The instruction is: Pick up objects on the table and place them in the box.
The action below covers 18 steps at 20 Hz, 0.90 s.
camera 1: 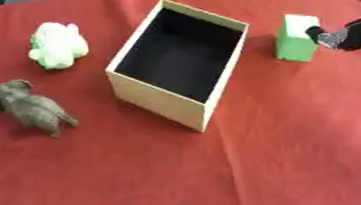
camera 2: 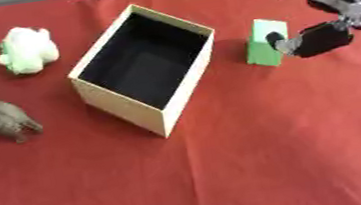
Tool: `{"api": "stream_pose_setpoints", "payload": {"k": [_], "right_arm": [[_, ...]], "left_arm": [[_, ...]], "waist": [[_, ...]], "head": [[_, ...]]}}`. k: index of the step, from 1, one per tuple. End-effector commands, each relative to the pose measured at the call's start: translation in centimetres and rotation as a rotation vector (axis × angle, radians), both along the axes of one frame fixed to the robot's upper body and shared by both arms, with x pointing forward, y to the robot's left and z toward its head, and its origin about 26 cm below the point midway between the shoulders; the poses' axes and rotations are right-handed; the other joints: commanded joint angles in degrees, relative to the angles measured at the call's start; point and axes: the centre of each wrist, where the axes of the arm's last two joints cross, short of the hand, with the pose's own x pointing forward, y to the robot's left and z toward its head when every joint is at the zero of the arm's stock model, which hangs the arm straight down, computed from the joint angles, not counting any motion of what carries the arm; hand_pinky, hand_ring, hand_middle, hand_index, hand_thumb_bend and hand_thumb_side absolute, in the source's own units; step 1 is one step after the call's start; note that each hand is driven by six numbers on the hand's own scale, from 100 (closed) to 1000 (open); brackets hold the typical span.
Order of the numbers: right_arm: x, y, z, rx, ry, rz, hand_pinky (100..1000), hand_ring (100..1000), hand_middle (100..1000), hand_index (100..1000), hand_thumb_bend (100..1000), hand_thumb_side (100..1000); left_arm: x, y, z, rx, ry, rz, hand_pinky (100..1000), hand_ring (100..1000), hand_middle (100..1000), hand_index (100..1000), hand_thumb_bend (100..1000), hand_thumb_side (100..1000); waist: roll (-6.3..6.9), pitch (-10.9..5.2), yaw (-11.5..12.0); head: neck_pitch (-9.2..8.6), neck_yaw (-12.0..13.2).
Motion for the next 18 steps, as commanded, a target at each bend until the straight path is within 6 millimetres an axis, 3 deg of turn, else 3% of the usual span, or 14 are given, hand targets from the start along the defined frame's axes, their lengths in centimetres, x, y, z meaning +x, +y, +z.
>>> {"api": "stream_pose_setpoints", "payload": {"k": [1, 18], "right_arm": [[-0.1, -0.8, 1.1, -0.053, 0.008, -0.043, 880, 911, 814, 968, 275, 429], [1.6, -2.2, 0.4, -0.113, 0.106, -0.111, 882, 935, 851, 1000, 368, 376]], "left_arm": [[-0.2, 0.1, 0.6, 0.017, -0.015, -0.004, 622, 607, 574, 739, 100, 786], [-0.2, 0.0, 0.6, 0.018, -0.004, -0.011, 621, 598, 564, 734, 100, 785]], "waist": [[-0.04, -1.32, -0.04], [-0.34, -1.25, 0.31]], "head": [[-0.03, -0.1], [-0.1, -0.45]]}}
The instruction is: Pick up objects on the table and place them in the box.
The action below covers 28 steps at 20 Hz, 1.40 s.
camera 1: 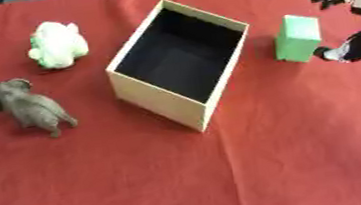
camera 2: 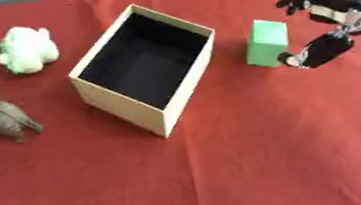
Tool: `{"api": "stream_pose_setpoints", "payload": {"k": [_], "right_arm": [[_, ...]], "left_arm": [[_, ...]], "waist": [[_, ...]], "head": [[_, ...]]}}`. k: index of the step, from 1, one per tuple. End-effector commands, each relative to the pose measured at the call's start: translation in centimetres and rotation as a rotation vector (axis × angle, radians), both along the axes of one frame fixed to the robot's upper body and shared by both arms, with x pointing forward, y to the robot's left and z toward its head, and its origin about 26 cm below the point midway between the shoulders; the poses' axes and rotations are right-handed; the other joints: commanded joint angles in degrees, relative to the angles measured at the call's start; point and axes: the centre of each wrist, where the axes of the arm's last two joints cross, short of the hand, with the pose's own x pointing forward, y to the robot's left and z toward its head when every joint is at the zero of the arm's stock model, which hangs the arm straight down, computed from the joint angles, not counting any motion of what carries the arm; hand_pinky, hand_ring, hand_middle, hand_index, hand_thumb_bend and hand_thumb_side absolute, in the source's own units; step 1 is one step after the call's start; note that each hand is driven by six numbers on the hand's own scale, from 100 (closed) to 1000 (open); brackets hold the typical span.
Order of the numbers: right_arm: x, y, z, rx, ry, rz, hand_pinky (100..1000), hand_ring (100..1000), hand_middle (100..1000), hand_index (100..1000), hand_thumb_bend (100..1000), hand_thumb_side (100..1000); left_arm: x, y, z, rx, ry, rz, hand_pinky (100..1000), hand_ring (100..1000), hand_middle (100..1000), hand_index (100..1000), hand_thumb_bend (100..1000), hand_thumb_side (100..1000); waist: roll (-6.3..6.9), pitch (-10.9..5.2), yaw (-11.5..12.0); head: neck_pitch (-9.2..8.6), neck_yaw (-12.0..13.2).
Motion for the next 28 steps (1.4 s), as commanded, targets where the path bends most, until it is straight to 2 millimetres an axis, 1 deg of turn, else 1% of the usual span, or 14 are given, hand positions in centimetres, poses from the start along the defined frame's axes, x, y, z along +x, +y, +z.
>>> {"api": "stream_pose_setpoints", "payload": {"k": [1, 10, 14, 20, 24, 28], "right_arm": [[0.0, -0.8, 1.5, -0.052, -0.02, -0.025, 880, 939, 856, 1000, 372, 376], [1.2, -1.2, 2.2, -0.117, -0.007, -0.058, 903, 980, 906, 1000, 427, 383], [2.1, -1.8, 2.5, -0.157, 0.016, -0.084, 912, 985, 920, 1000, 455, 394], [3.5, -2.5, 2.9, -0.171, 0.058, -0.1, 913, 987, 922, 1000, 452, 409], [4.5, -3.0, 2.7, -0.156, 0.099, -0.108, 913, 990, 921, 1000, 435, 432], [5.6, -2.9, 2.4, -0.139, 0.137, -0.105, 912, 992, 918, 1000, 414, 454]], "left_arm": [[-0.2, 0.1, 0.6, 0.015, -0.015, -0.007, 621, 597, 564, 733, 100, 785], [-0.2, 0.0, 0.5, 0.021, -0.009, -0.013, 620, 591, 557, 732, 100, 788], [-0.2, -0.1, 0.5, 0.022, -0.006, -0.018, 620, 589, 555, 731, 100, 789], [-0.2, -0.2, 0.4, 0.022, 0.001, -0.021, 620, 587, 553, 730, 100, 790], [-0.2, -0.2, 0.3, 0.022, 0.005, -0.022, 620, 586, 552, 730, 100, 793], [-0.2, -0.3, 0.3, 0.022, 0.009, -0.024, 620, 586, 551, 730, 100, 794]], "waist": [[-0.02, -1.23, 0.08], [-0.04, -1.18, 0.47], [-0.08, -1.21, 0.71], [-0.14, -1.23, 1.0], [-0.12, -1.15, 1.23], [-0.1, -1.02, 1.36]], "head": [[-0.08, -0.26], [0.05, -0.59], [0.07, -0.78], [0.11, -0.98], [0.03, -1.1], [-0.01, -1.23]]}}
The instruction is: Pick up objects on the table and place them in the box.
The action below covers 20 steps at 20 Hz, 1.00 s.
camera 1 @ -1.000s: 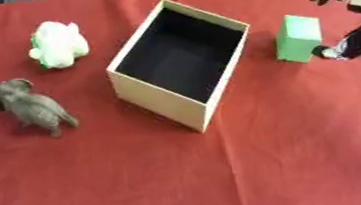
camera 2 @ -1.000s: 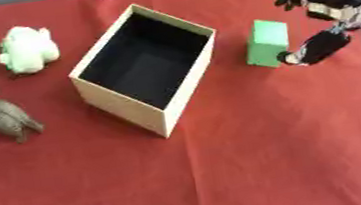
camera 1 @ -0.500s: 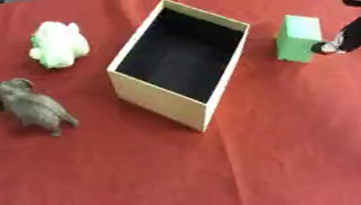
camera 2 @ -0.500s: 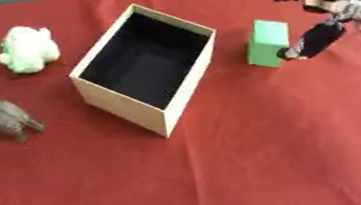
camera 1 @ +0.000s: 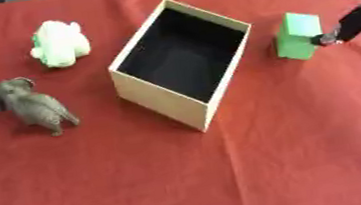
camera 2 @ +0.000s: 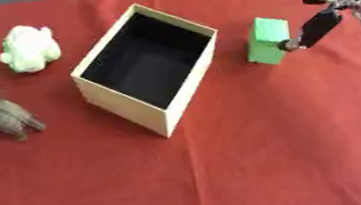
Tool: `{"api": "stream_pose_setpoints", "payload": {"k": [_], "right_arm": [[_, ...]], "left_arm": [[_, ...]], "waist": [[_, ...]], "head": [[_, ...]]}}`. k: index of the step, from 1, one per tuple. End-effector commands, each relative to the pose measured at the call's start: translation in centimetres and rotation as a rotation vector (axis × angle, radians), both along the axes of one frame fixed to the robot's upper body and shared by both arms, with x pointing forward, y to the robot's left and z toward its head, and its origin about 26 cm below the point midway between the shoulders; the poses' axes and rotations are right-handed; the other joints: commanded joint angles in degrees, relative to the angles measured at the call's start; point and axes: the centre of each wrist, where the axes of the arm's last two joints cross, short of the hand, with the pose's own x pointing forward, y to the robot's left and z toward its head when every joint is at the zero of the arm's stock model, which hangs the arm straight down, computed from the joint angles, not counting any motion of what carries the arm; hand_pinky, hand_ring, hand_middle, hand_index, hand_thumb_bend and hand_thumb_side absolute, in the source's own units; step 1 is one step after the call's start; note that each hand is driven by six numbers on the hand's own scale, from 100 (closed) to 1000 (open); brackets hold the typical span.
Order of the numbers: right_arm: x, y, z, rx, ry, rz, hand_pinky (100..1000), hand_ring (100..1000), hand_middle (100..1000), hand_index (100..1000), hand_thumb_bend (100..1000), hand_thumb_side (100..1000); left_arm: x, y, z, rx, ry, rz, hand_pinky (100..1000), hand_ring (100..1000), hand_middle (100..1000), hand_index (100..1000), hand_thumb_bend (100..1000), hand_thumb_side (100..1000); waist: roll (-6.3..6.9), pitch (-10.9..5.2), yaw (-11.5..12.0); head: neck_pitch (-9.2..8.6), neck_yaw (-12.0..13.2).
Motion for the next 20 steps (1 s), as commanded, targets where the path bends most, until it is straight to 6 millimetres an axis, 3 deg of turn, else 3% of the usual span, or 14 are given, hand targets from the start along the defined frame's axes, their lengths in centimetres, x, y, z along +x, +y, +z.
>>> {"api": "stream_pose_setpoints", "payload": {"k": [1, 10, 16, 20], "right_arm": [[0.49, -0.62, 0.59, 0.004, 0.018, -0.016, 911, 993, 916, 1000, 400, 466], [0.94, -0.84, 0.52, 0.073, 0.096, 0.03, 901, 993, 898, 1000, 329, 512], [0.99, -0.54, 1.2, 0.075, 0.118, 0.049, 899, 991, 903, 1000, 336, 508], [1.32, -0.45, 1.03, 0.082, 0.123, 0.045, 896, 981, 861, 1000, 297, 527]], "left_arm": [[-0.18, -0.01, 0.45, 0.009, -0.015, -0.008, 621, 586, 551, 730, 100, 795], [-0.19, -0.04, 0.38, 0.017, -0.008, -0.007, 622, 585, 550, 730, 100, 799], [-0.16, -0.17, 0.38, 0.018, -0.004, -0.012, 622, 585, 550, 730, 100, 801], [-0.17, -0.21, 0.33, 0.017, 0.001, -0.014, 622, 585, 550, 730, 101, 804]], "waist": [[0.11, -0.97, 0.17], [0.1, -0.52, 0.52], [-0.15, -0.52, 0.25], [-0.18, -0.53, 0.29]], "head": [[-0.03, -0.25], [0.09, 0.0], [-0.02, -0.03], [-0.05, -0.06]]}}
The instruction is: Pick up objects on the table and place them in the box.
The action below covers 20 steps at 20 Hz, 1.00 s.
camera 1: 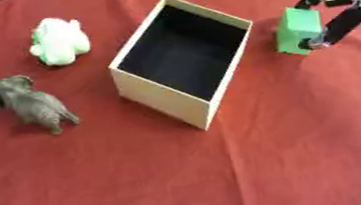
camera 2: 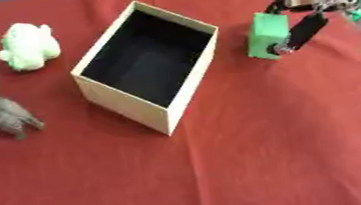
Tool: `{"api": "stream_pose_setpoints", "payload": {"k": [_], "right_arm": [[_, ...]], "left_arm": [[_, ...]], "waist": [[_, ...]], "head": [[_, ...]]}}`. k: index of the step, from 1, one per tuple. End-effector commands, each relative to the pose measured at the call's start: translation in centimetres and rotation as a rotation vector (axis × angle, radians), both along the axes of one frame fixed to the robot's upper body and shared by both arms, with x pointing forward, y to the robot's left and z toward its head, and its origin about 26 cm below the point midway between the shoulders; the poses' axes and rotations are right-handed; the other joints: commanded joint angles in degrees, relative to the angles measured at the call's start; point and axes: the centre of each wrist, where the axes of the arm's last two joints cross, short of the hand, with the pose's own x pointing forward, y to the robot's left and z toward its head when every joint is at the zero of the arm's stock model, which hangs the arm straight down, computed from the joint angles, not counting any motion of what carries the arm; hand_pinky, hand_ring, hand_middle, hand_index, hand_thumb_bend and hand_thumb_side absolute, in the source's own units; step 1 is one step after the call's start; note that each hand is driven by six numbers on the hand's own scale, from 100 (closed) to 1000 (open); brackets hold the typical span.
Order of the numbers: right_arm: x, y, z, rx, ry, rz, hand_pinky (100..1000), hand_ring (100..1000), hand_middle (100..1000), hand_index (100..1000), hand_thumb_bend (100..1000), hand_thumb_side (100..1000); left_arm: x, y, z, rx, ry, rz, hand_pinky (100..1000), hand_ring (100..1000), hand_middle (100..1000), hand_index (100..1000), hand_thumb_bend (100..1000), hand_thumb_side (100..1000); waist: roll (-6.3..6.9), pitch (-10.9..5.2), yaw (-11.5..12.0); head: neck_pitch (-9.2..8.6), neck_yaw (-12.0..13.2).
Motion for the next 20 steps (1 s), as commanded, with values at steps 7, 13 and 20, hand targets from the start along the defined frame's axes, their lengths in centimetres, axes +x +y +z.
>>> {"api": "stream_pose_setpoints", "payload": {"k": [7, 13, 20], "right_arm": [[-0.1, -0.3, 1.1, 0.001, -0.069, -0.03, 865, 905, 581, 936, 320, 485], [0.2, 0.0, 0.5, 0.012, -0.12, -0.044, 822, 821, 465, 893, 296, 391], [-0.4, 0.6, 1.4, 0.097, -0.174, -0.033, 791, 760, 386, 859, 100, 253]], "left_arm": [[-0.1, -0.2, 0.5, 0.009, -0.013, -0.01, 622, 586, 550, 730, 102, 803], [-0.1, -0.2, 0.5, 0.01, -0.009, -0.013, 623, 586, 550, 731, 103, 806], [-0.1, -0.2, 0.5, 0.012, -0.004, -0.012, 623, 586, 550, 731, 103, 805]], "waist": [[-0.02, -0.93, 0.15], [-0.08, -0.98, 0.28], [-0.08, -1.14, 0.2]], "head": [[-0.21, -0.05], [-0.34, -0.13], [-0.3, -0.08]]}}
